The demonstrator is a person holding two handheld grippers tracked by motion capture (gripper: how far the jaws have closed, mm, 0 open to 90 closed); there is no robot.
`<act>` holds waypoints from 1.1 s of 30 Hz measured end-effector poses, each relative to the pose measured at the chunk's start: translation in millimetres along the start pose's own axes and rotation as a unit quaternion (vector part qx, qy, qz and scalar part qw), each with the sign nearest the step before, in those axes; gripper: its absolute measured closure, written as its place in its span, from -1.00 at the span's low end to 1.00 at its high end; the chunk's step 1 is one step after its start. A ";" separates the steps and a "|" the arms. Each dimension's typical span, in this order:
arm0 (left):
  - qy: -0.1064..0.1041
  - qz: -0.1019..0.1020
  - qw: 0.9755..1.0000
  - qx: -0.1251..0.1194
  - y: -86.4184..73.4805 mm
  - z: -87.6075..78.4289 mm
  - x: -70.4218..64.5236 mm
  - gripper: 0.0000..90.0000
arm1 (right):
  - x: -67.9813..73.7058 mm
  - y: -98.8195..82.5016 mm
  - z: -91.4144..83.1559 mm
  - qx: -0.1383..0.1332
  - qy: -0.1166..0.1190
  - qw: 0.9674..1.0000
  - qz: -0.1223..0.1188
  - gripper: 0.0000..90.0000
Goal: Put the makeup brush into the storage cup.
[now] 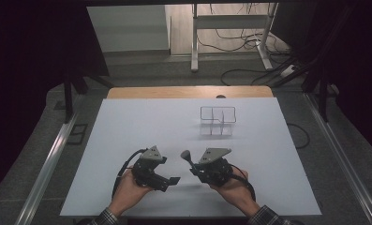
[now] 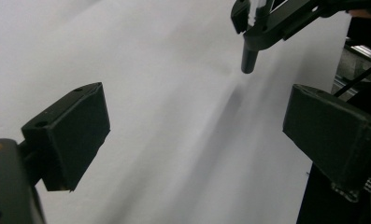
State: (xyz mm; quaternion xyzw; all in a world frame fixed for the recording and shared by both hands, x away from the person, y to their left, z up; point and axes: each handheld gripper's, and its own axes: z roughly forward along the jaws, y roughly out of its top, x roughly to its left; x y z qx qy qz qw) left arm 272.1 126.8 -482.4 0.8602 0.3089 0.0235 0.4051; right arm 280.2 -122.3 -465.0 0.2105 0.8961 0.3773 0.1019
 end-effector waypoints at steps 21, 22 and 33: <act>0.045 0.023 0.999 0.019 -10.5 -1.2 -1.5 -0.94 | -12.9 -4.8 -13.3 -0.013 -0.006 1.000 0.007 0.75; 0.046 0.023 0.999 0.018 -11.0 -1.5 -1.6 -0.94 | -14.2 -5.1 -14.2 -0.014 -0.007 1.000 0.007 0.75; 0.057 0.019 0.998 0.012 -21.7 -12.3 3.2 -0.96 | -18.5 -6.7 -18.4 -0.016 -0.017 1.000 0.010 0.75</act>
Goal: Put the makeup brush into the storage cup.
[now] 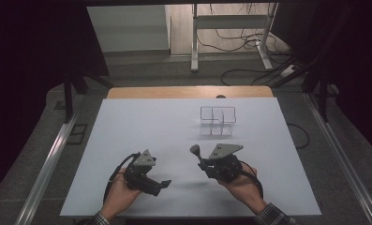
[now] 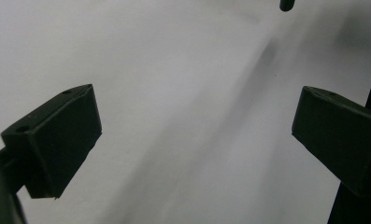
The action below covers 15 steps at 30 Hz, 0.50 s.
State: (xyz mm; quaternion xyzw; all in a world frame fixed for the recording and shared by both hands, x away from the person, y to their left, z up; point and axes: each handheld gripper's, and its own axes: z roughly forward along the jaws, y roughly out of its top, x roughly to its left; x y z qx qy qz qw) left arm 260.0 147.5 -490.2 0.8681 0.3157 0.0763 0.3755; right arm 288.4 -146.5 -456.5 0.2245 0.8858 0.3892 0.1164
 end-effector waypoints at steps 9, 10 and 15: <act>0.010 -0.007 1.000 -0.003 -8.0 -6.8 2.0 -0.96 | -5.3 -1.6 -2.8 -0.001 -0.001 1.000 0.007 0.75; 0.013 -0.007 1.000 -0.001 -9.6 -7.7 2.3 -0.97 | -6.7 -1.9 -3.3 -0.001 -0.001 1.000 0.008 0.75; 0.022 -0.007 1.000 -0.001 -11.9 -10.0 2.3 -0.96 | -10.3 -2.6 -4.1 -0.001 0.008 1.000 0.019 0.75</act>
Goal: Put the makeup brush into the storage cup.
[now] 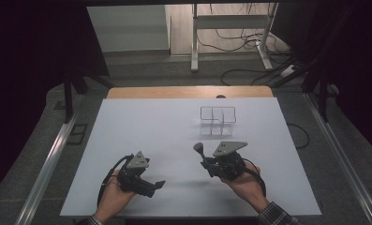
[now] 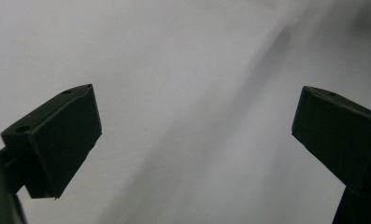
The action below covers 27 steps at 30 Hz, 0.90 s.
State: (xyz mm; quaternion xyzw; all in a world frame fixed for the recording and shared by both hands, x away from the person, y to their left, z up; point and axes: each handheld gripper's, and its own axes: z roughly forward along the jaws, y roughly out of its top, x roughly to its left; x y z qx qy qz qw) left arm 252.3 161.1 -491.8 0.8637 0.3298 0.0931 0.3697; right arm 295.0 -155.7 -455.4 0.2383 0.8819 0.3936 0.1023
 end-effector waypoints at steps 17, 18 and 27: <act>0.027 -0.008 1.000 0.002 -13.6 -12.8 6.4 -0.96 | -12.8 -1.8 -9.6 -0.012 -0.015 1.000 0.013 0.75; 0.027 -0.008 1.000 0.002 -13.6 -12.8 6.4 -0.96 | -12.8 -1.8 -9.6 -0.012 -0.015 1.000 0.013 0.75; 0.038 -0.019 0.999 -0.004 -22.1 -21.4 11.7 -0.96 | -22.0 -3.9 -16.5 -0.018 -0.026 0.999 0.026 0.75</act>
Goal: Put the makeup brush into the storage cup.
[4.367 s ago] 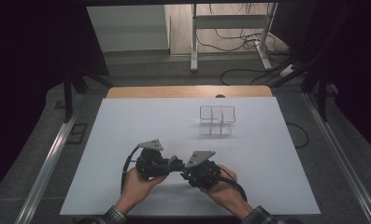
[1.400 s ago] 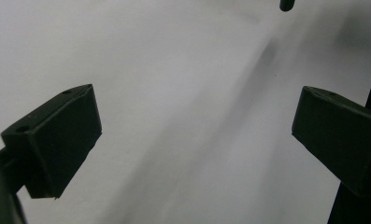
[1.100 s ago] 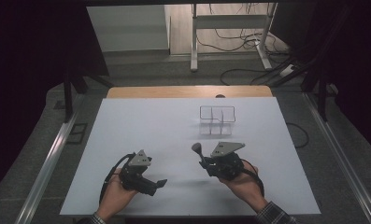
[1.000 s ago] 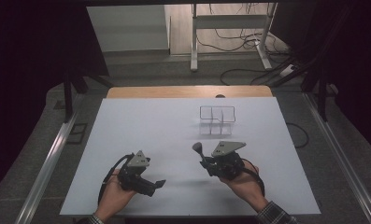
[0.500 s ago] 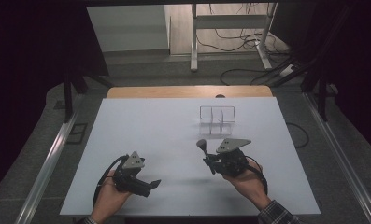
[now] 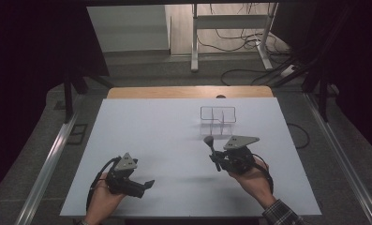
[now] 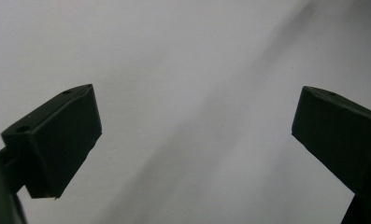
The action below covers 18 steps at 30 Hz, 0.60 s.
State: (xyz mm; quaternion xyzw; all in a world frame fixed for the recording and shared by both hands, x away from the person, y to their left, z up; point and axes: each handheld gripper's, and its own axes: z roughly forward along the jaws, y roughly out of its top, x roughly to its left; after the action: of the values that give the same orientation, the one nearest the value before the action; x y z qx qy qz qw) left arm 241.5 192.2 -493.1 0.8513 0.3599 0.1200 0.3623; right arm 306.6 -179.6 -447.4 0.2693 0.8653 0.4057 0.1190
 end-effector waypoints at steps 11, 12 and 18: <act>0.007 -0.015 1.000 -0.014 -10.1 -11.5 5.6 -0.97 | -11.1 -0.9 -7.7 -0.009 -0.014 1.000 0.013 0.75; 0.011 -0.015 1.000 -0.015 -11.9 -13.7 6.4 -0.97 | -13.5 -1.1 -9.0 -0.010 -0.016 1.000 0.017 0.75; 0.016 -0.019 1.000 -0.017 -16.1 -17.3 8.7 -0.97 | -17.6 -1.4 -10.7 -0.012 -0.020 1.000 0.022 0.75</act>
State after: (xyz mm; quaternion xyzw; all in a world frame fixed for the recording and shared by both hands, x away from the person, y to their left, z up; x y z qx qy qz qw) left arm 231.2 215.2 -492.6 0.8363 0.3793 0.1328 0.3728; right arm 316.1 -197.0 -441.8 0.2943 0.8520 0.4130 0.1302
